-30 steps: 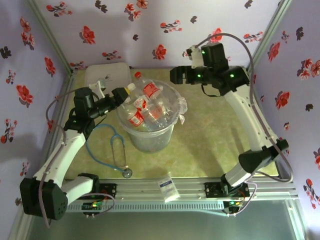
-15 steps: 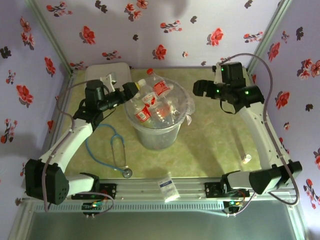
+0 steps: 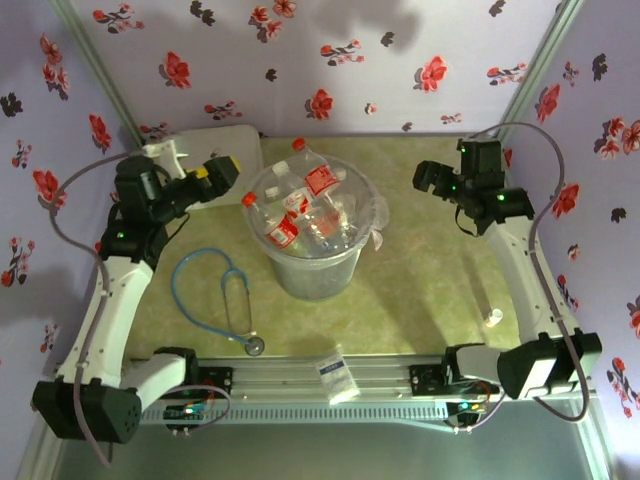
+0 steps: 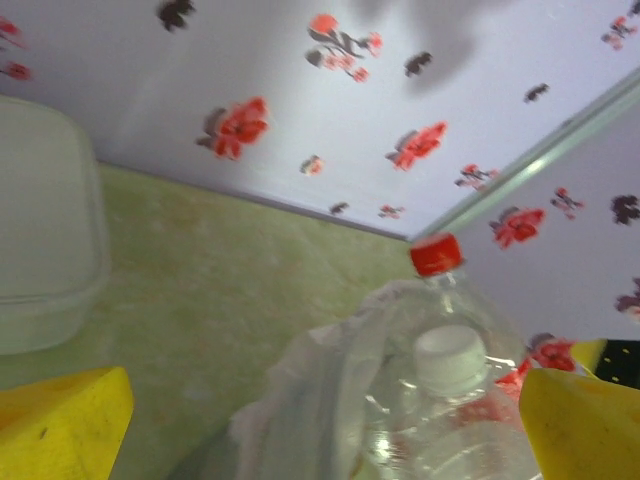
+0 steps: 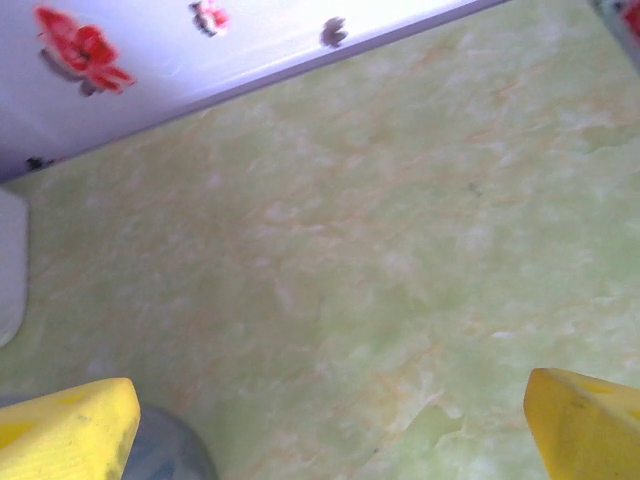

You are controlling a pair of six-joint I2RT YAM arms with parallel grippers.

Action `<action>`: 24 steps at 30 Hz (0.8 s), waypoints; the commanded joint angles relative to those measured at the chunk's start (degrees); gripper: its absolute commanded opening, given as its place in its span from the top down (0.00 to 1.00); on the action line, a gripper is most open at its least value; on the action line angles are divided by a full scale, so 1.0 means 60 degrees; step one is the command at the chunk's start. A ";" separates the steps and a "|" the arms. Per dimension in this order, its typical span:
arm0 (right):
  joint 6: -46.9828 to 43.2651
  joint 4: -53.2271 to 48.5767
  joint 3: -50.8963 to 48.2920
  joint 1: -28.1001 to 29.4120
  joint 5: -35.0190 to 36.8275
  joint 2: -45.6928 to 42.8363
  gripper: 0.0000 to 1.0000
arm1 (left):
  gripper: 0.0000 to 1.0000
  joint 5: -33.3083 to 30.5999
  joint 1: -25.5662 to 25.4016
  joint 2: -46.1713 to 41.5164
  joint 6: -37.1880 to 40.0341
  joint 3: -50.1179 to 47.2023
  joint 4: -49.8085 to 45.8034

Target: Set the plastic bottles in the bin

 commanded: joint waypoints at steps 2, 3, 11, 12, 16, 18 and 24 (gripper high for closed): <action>-0.0275 0.1233 -0.1539 -0.0169 0.1804 -0.0327 0.01 | 0.00 -0.2682 0.0380 -0.0542 0.1423 -0.0573 -0.1380; -0.0182 0.1579 -0.2031 -0.0171 0.2107 -0.0395 0.01 | 0.00 -0.3393 0.0436 -0.0624 0.1555 -0.0896 -0.1373; -0.0784 0.4627 -0.4818 -0.0339 0.3768 -0.0118 0.01 | 0.00 -0.6066 0.1750 -0.1321 0.0535 -0.4296 0.0746; -0.0895 0.4935 -0.4981 -0.0353 0.3839 -0.0010 0.01 | 0.00 -0.6257 0.1873 -0.1289 0.0470 -0.4600 0.1034; -0.1170 0.6588 -0.5810 -0.0361 0.4128 0.0646 0.01 | 0.00 -0.6550 0.2041 -0.0769 0.0701 -0.5986 0.3057; -0.1180 0.7610 -0.6297 -0.0361 0.4149 0.0926 0.01 | 0.00 -0.6514 0.2028 -0.0323 0.0954 -0.6488 0.4141; -0.1426 1.0894 -0.7555 -0.0361 0.4439 0.1813 0.01 | 0.00 -0.6125 0.2043 0.0858 0.2172 -0.6600 0.6234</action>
